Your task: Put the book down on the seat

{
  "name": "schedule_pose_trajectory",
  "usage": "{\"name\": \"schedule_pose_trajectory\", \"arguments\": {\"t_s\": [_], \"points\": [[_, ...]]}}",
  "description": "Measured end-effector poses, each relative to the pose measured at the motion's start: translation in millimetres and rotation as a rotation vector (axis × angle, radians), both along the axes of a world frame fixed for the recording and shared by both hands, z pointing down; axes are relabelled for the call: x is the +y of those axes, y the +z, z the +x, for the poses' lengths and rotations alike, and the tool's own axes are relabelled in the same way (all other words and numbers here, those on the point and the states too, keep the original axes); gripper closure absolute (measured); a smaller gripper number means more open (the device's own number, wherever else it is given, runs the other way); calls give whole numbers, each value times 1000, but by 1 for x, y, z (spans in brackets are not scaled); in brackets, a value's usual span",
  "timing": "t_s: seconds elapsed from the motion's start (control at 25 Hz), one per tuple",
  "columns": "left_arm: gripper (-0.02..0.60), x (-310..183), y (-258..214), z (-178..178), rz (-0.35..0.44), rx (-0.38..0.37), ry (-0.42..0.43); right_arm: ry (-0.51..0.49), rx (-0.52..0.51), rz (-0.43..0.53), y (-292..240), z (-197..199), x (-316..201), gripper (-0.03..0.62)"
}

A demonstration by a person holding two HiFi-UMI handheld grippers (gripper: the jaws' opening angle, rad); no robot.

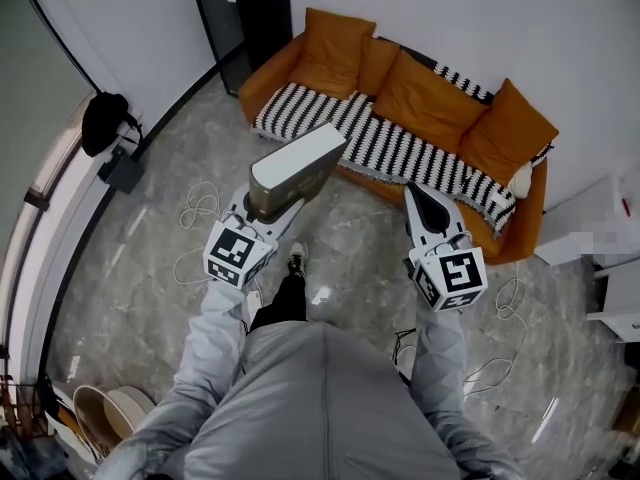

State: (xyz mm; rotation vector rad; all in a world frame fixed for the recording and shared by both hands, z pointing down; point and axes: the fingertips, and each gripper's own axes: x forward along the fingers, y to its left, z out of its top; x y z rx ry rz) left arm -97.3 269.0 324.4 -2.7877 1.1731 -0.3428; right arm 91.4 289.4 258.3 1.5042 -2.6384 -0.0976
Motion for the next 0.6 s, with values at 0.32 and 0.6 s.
{"name": "schedule_pose_trajectory", "arguments": {"t_s": [0.32, 0.6], "points": [[339, -102, 17, -17, -28, 30, 3, 27, 3, -27, 14, -10, -94, 566], [339, -206, 10, -47, -37, 28, 1, 28, 15, -46, 12, -39, -194, 565]]}}
